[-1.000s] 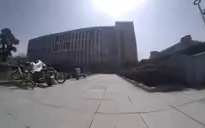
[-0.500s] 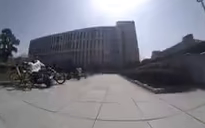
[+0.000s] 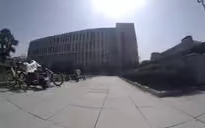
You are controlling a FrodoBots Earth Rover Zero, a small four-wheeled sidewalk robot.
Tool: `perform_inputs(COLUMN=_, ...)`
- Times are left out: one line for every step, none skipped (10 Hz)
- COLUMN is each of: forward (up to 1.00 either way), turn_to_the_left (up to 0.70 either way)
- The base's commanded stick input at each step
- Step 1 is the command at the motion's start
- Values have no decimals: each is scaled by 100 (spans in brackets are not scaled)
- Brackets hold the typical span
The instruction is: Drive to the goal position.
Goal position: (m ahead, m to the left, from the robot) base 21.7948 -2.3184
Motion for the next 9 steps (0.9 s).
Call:
perform_inputs(forward=45, turn_to_the_left=0)
perform_inputs(forward=45, turn_to_the_left=0)
perform_inputs(forward=45, turn_to_the_left=0)
perform_inputs(forward=45, turn_to_the_left=0)
perform_inputs(forward=45, turn_to_the_left=0)
perform_inputs(forward=45, turn_to_the_left=0)
perform_inputs(forward=45, turn_to_the_left=0)
perform_inputs(forward=45, turn_to_the_left=0)
perform_inputs(forward=45, turn_to_the_left=0)
